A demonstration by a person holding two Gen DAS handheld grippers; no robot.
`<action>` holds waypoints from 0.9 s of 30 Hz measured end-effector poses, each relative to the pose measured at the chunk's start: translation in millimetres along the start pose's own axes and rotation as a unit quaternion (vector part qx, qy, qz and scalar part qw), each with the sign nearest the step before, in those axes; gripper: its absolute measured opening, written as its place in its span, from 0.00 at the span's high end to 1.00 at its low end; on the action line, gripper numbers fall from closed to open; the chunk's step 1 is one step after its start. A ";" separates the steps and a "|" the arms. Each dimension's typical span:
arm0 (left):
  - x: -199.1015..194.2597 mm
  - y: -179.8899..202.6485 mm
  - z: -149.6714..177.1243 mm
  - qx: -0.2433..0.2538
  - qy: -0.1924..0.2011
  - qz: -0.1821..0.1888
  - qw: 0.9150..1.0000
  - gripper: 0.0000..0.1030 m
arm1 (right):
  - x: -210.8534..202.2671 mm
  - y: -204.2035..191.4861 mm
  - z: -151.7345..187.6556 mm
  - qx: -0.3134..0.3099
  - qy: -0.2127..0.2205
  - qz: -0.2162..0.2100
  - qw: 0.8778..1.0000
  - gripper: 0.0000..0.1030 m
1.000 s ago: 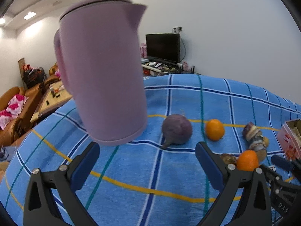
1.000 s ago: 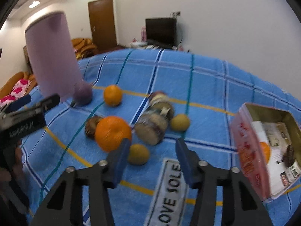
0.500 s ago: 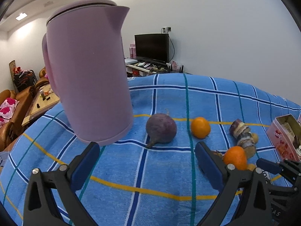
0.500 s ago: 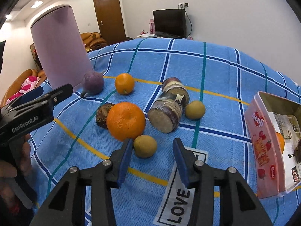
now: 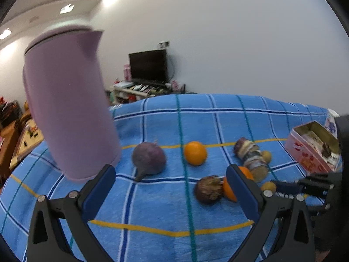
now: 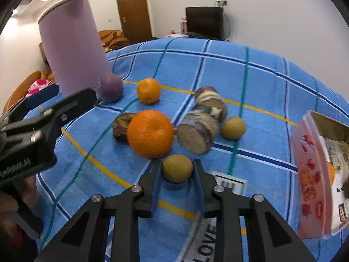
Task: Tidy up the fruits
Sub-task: 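Grasp the large orange with the left tool while the right tool grasps a kiwi, then carry the large orange into the pink tin with the left tool while the right tool lowers the kiwi there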
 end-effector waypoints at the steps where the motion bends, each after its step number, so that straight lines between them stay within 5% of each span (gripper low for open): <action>1: -1.5 3.0 -0.1 0.005 0.004 0.004 1.000 0.00 | -5.2 3.5 0.5 0.003 0.008 0.002 1.000 0.71; 6: -11.5 30.1 0.1 0.036 0.013 0.064 0.997 0.05 | -33.2 24.1 3.2 0.020 0.043 0.010 0.999 0.71; 14: 3.7 83.1 7.9 0.124 -0.047 0.111 0.985 0.34 | -49.6 45.0 2.6 0.049 0.064 0.008 0.997 0.71; 20: 25.8 102.1 14.8 0.151 -0.093 0.112 0.978 0.43 | -47.8 42.5 0.2 0.039 0.075 0.010 0.996 0.71; 23: 29.4 102.5 13.9 0.151 -0.096 0.109 0.978 0.53 | -45.6 43.5 0.7 0.038 0.072 0.007 0.997 0.71; 27: 28.7 100.4 13.5 0.145 -0.098 0.115 0.978 0.53 | -46.3 44.4 0.9 0.038 0.073 0.005 0.997 0.71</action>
Point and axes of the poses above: each gripper's, at about its wrist camera, not at the fingertips, and x roughly the way its jaws point, y to its right, z to its underside, the point moved 5 cm from there along x, roughly the way its jaws point, and after that the axes turned 15 degrees about -z, right-handed, at the moved point
